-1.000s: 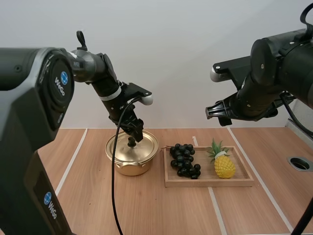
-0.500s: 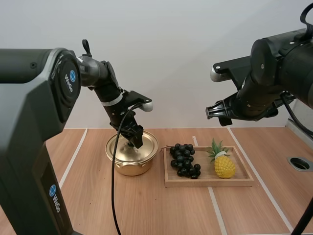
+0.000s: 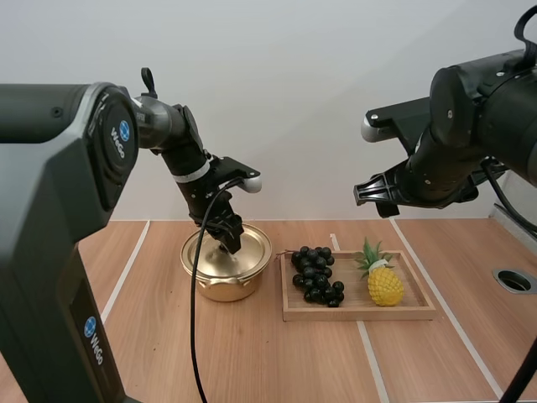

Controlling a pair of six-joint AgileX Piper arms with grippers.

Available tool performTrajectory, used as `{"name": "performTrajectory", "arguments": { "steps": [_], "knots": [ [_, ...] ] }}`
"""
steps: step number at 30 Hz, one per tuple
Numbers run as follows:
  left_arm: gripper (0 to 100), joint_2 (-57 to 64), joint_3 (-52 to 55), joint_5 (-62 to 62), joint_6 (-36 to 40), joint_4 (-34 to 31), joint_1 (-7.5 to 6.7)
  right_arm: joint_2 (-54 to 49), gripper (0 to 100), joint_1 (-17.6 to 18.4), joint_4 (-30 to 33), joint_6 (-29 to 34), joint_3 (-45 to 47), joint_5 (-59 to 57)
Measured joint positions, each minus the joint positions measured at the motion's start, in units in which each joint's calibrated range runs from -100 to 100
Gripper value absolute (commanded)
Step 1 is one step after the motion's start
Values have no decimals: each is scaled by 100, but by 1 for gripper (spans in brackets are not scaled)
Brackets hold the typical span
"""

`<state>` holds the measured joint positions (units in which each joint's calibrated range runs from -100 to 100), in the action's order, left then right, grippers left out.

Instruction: Open the pot, put the pineapple inside, and close it

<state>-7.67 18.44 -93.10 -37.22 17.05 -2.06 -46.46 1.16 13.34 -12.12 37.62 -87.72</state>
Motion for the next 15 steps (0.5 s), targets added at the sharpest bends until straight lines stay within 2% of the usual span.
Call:
{"name": "performTrajectory", "arguments": {
  "steps": [1,15],
  "knots": [
    [0,0,0,69,0,-16,0,0,100,0,0,0,0,-6],
    [0,0,-4,136,-2,-36,0,0,100,0,33,0,0,-98]
  ]
}}
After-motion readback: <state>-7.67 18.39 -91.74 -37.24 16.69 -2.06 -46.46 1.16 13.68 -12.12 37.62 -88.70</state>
